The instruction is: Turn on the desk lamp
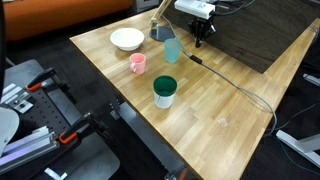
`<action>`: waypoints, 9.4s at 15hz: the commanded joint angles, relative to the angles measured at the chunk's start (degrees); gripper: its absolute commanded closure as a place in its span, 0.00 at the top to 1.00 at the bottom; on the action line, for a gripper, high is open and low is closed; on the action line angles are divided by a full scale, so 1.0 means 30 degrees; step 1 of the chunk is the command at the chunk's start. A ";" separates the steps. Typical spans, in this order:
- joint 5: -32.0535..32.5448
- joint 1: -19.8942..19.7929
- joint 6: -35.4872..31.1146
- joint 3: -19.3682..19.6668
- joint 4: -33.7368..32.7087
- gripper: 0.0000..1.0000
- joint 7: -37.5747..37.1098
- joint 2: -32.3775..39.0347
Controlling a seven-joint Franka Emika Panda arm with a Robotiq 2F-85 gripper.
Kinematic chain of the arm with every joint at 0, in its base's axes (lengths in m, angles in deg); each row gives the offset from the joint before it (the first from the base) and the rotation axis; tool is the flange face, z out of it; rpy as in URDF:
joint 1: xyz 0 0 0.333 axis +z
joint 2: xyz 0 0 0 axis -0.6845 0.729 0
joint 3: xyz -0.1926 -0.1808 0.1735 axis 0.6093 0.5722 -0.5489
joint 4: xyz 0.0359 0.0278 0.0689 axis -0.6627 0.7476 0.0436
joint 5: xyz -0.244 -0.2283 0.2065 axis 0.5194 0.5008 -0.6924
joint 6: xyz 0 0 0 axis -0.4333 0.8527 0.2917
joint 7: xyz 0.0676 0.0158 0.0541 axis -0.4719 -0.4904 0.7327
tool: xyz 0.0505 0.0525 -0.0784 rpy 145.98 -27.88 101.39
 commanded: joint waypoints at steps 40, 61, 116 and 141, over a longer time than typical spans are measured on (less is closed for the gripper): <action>-0.0475 -0.0449 0.3253 -0.0317 -0.6147 0.00 -0.0138 0.4064; -0.0498 -0.0388 0.1943 -0.0047 -0.3263 0.00 -0.0994 0.1983; -0.0361 -0.0615 0.2416 -0.0271 -0.4107 0.00 -0.0189 0.3378; 0.0123 -0.0111 0.1278 0.0375 0.3748 0.14 -0.0573 -0.6454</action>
